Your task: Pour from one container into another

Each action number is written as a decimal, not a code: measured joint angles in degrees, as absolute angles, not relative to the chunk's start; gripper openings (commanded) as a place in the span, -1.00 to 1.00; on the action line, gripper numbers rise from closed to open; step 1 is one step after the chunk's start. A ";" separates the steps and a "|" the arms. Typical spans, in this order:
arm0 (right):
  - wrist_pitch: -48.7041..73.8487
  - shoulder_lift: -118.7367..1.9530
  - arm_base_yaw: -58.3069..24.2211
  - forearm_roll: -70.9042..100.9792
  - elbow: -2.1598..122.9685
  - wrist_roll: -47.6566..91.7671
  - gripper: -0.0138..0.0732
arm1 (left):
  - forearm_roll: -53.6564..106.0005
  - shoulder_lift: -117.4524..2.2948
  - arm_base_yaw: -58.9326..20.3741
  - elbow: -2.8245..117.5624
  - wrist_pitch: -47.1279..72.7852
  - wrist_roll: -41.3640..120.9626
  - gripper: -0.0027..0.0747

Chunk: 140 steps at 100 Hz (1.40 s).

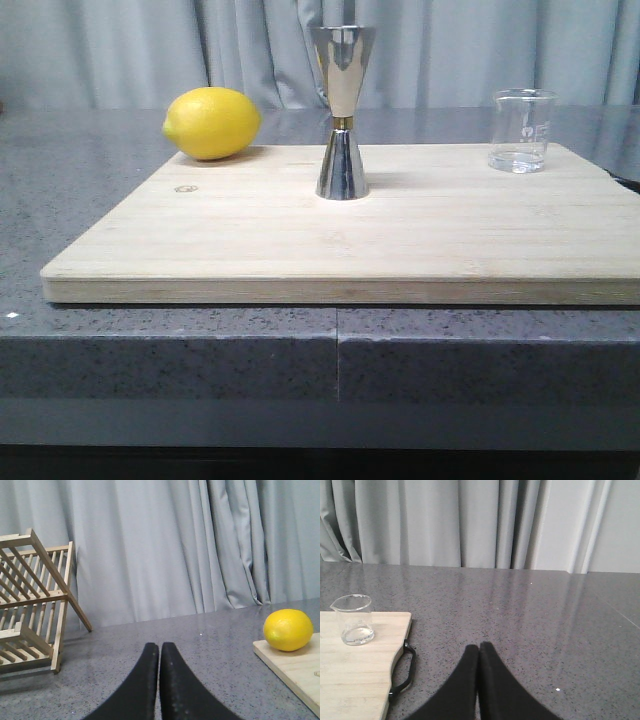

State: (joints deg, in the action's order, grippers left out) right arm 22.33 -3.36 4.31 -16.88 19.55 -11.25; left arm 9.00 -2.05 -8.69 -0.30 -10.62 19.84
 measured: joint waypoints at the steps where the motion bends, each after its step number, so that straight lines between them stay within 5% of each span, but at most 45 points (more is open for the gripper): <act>1: 22.33 -3.36 4.31 -16.88 19.55 -11.25 -0.79 | 8.75 -1.94 -8.69 -0.30 -10.48 19.68 -0.99; 51: 22.24 -3.36 4.31 -16.88 19.55 -11.25 -0.79 | 3.31 -1.71 -4.33 -0.30 0.91 15.19 -0.99; 140: 22.24 -3.36 4.31 -16.88 19.55 -11.25 -0.79 | 3.30 -1.71 -4.05 -0.30 1.26 14.46 -0.99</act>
